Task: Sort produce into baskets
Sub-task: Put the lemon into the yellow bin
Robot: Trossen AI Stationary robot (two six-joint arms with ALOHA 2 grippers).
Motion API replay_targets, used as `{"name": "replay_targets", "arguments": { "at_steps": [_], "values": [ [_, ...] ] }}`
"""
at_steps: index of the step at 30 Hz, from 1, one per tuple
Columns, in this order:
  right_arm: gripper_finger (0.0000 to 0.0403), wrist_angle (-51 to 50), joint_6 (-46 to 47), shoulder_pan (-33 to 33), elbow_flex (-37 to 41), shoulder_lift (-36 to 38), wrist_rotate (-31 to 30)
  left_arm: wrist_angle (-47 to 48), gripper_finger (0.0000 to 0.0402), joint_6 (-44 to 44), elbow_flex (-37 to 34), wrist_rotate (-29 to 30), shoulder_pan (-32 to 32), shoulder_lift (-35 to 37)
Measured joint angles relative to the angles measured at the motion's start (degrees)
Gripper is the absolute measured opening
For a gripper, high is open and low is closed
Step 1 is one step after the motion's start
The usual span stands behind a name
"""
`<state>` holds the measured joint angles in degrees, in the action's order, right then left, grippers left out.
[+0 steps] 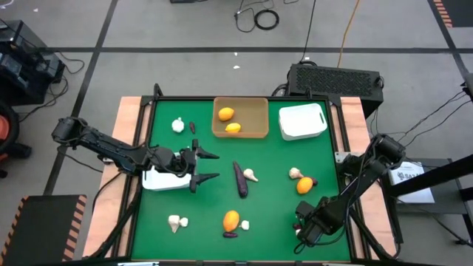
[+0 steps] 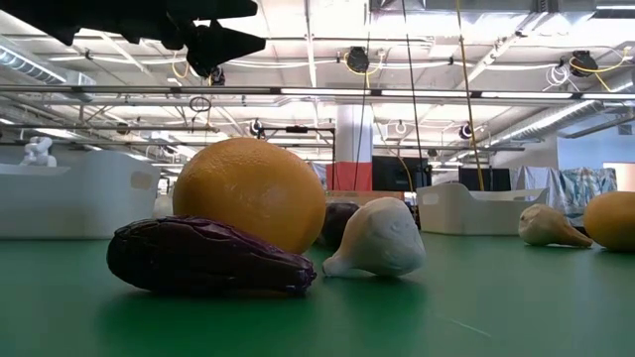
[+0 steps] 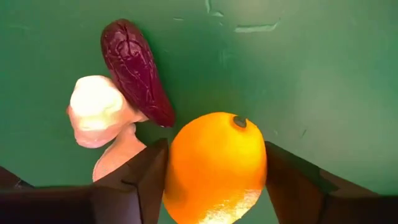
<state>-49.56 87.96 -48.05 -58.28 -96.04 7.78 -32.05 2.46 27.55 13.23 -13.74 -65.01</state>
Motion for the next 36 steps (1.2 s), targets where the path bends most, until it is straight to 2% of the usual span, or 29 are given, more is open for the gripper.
{"name": "replay_targets", "arguments": {
  "at_steps": [7, 12, 16, 20, 25, 32, 36],
  "values": [
    [0.0210, -8.21, -1.67, 0.89, -3.93, 2.66, -2.33, 0.07, 0.0303, -0.24, 0.00, 0.00, 0.00, 0.00],
    [0.0209, -11.16, -6.86, 3.66, -6.45, 5.28, -13.35, 0.53, 0.0303, -0.33, 0.00, 0.00, 0.07, 0.00],
    [0.0209, -8.73, -16.66, 9.12, -6.91, 6.68, -24.24, 1.86, 0.0303, 0.03, 0.00, 0.27, 0.71, -0.02],
    [0.0208, -2.50, -32.24, 17.34, -6.91, 6.65, -29.93, 2.99, 0.0303, 0.72, 0.02, 0.35, 1.46, -0.02],
    [0.0208, 11.56, -53.70, 29.37, -6.91, 6.64, -35.65, 5.13, 0.0303, 1.35, 0.02, 0.50, 2.35, -0.02],
    [0.0208, 29.56, -73.68, 46.59, -6.91, 6.61, -35.39, 7.43, 0.0303, 1.73, 0.02, 1.58, 3.23, -0.02],
    [0.0208, 38.09, -79.15, 54.67, -6.91, 6.31, -30.71, 8.47, 0.0303, 2.10, 0.02, 3.63, 3.23, -0.02]
  ]
}}
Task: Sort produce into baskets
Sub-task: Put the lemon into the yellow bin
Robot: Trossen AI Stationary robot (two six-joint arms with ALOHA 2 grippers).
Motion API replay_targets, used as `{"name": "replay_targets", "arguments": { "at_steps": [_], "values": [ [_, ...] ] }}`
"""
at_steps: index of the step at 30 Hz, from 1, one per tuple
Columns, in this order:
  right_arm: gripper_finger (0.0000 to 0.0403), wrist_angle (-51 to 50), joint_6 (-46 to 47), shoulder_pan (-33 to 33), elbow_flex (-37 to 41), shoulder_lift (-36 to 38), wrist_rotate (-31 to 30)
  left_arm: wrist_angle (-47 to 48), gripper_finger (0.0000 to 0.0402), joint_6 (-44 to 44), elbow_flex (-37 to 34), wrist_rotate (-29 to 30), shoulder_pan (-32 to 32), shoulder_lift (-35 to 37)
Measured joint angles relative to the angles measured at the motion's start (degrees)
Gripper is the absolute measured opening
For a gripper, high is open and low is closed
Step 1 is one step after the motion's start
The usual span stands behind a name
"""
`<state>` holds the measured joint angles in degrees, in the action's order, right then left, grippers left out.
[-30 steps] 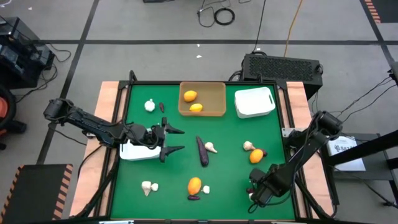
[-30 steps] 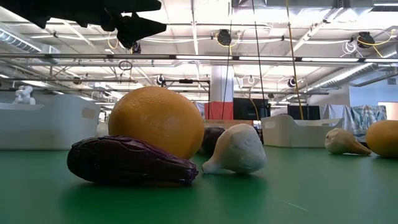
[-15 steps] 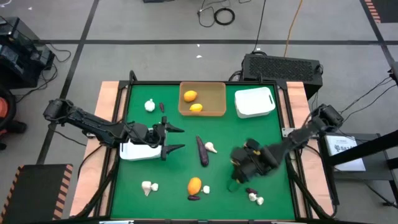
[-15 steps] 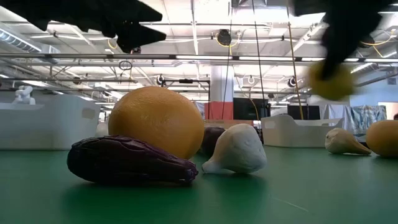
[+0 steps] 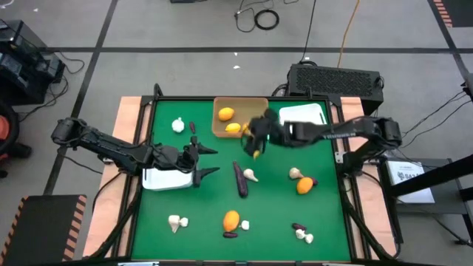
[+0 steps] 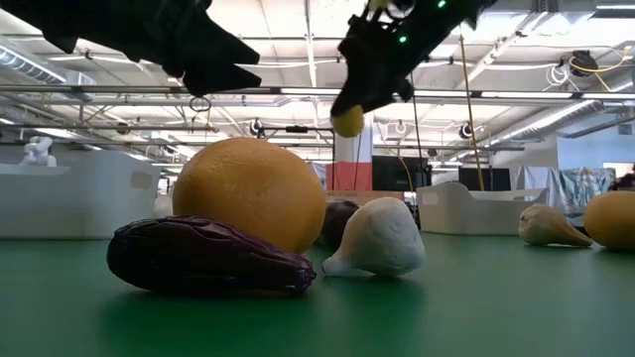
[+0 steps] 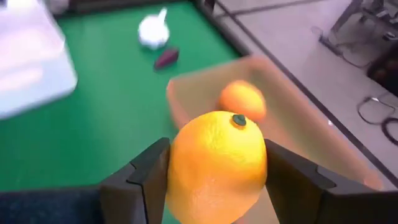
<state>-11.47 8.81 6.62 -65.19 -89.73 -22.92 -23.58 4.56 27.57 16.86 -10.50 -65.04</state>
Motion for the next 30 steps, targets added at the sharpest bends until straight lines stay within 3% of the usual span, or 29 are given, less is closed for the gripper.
{"name": "replay_targets", "arguments": {
  "at_steps": [7, 13, 21, 30],
  "values": [
    [0.0221, 10.76, -2.23, 9.08, 0.00, -4.50, 6.66, 0.20, 0.0303, 0.71, 0.00, 0.15, 0.04, 0.00],
    [0.0225, 17.28, -0.80, 13.76, 0.02, -11.01, 7.02, 0.16, 0.0303, 1.02, 0.00, 0.16, 0.04, 0.00],
    [0.0233, 18.51, 2.37, 17.37, 0.04, -15.51, 9.89, 0.12, 0.0303, 1.14, 0.00, 0.15, 0.04, 0.00],
    [0.0287, 19.19, 2.31, 18.53, -0.02, -14.71, 12.95, 0.12, 0.0303, 1.16, 0.00, 0.15, 0.04, 0.00]
  ]
}}
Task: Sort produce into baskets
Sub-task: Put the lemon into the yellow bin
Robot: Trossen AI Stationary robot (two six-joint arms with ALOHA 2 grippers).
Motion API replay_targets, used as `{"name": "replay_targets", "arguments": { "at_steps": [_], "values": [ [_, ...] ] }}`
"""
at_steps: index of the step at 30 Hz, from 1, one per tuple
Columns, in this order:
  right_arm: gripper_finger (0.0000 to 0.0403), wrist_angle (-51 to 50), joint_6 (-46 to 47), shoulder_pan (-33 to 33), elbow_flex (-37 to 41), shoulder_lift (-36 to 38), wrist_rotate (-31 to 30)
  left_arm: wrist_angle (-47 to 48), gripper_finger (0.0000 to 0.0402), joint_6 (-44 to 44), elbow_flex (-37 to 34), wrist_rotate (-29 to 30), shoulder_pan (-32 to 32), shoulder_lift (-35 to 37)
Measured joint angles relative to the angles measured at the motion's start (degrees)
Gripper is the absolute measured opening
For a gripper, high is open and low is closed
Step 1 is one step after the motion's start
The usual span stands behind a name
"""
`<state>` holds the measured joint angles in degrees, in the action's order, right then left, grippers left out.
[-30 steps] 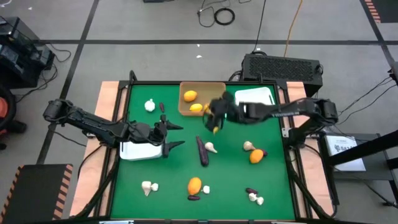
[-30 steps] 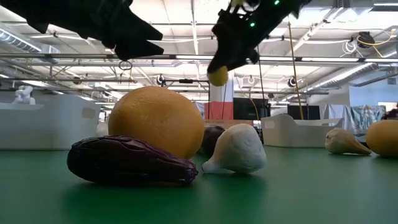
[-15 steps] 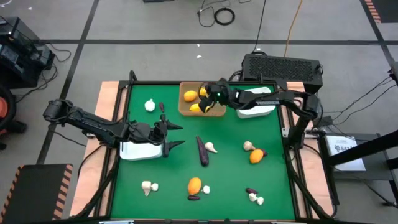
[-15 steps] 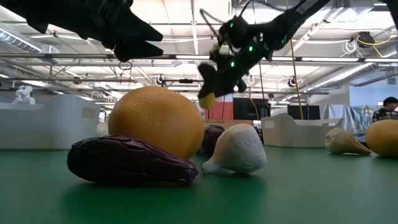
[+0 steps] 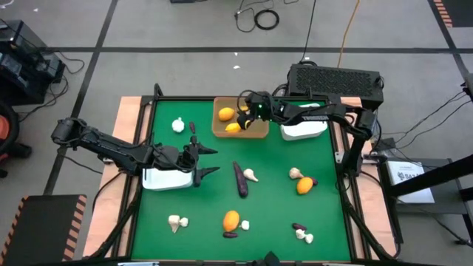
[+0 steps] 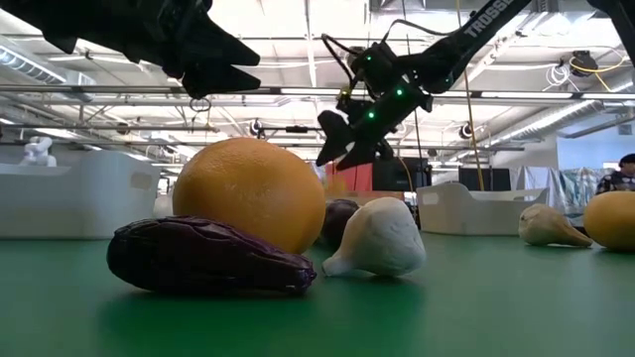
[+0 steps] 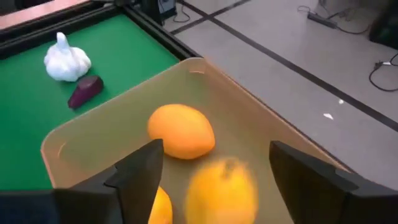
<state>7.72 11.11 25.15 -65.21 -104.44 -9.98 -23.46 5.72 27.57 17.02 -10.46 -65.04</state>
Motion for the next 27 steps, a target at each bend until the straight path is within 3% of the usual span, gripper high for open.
{"name": "replay_targets", "arguments": {
  "at_steps": [6, 13, 22, 27],
  "values": [
    [0.0311, -1.19, -0.08, -0.02, 0.04, 1.72, 0.51, -0.02, 0.0303, 0.00, 0.00, -0.02, 0.00, 0.00],
    [0.0302, -13.85, -0.43, -2.55, -1.59, 9.39, 10.31, 0.05, 0.0303, 0.00, 0.00, -0.40, 0.00, 0.00],
    [0.0286, -42.64, 5.68, -15.03, -1.92, 18.13, 10.55, 0.04, 0.0303, 0.22, 0.00, -5.24, -0.20, 0.00],
    [0.0283, -52.21, 14.52, -23.99, -1.92, 19.49, 10.28, -0.52, 0.0303, 1.38, 0.07, -5.31, -0.17, 0.00]
  ]
}}
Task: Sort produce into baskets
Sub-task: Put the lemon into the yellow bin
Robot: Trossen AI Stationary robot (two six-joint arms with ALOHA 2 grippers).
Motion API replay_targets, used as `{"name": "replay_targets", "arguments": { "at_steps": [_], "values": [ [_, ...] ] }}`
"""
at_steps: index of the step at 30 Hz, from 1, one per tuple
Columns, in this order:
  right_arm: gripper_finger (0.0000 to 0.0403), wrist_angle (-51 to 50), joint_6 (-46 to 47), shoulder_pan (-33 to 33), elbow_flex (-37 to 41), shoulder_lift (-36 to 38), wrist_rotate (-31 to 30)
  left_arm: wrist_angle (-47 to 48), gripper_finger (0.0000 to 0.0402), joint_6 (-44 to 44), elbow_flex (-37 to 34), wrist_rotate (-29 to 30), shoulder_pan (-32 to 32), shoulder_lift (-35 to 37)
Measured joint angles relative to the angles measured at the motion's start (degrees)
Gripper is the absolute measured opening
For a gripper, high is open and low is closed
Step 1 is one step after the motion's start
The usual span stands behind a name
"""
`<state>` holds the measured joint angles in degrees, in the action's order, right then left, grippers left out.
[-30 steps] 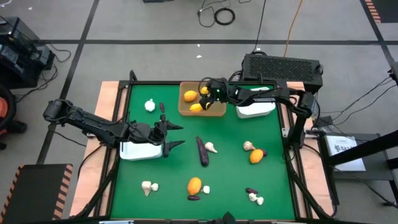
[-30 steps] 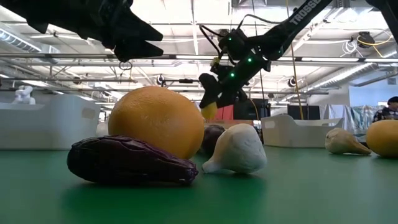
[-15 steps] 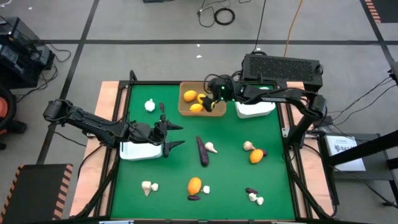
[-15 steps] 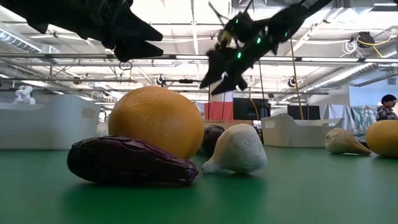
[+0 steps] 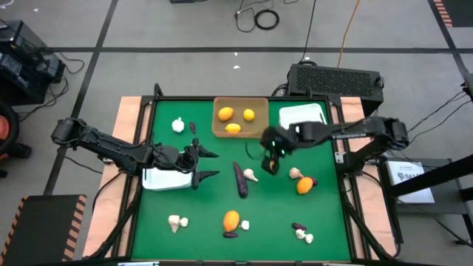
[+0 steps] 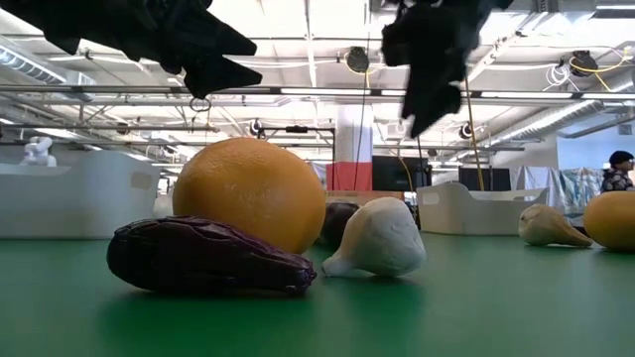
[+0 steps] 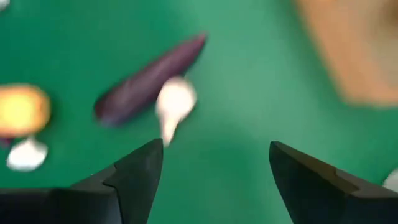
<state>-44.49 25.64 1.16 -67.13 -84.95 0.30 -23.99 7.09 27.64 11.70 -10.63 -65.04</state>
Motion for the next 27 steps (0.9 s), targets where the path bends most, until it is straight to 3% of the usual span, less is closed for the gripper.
{"name": "replay_targets", "arguments": {
  "at_steps": [6, 10, 18, 27],
  "values": [
    [0.0283, -10.68, 8.94, -9.70, 0.00, 0.03, -0.39, 0.02, 0.0303, 0.11, 0.00, -0.02, 0.00, 0.00],
    [0.0283, -16.22, 9.61, -15.12, 0.00, 0.03, -0.62, 0.02, 0.0303, 0.10, 0.00, -0.02, 0.00, 0.00],
    [0.0283, -23.06, 0.72, -22.24, 0.42, 0.03, -0.66, 0.04, 0.0303, 0.07, 0.04, -0.02, 0.00, 0.00],
    [0.0283, -22.75, -11.82, -25.67, 8.41, -0.01, -0.35, 0.09, 0.0303, 0.02, 0.07, -0.02, 0.00, 0.00]
  ]
}}
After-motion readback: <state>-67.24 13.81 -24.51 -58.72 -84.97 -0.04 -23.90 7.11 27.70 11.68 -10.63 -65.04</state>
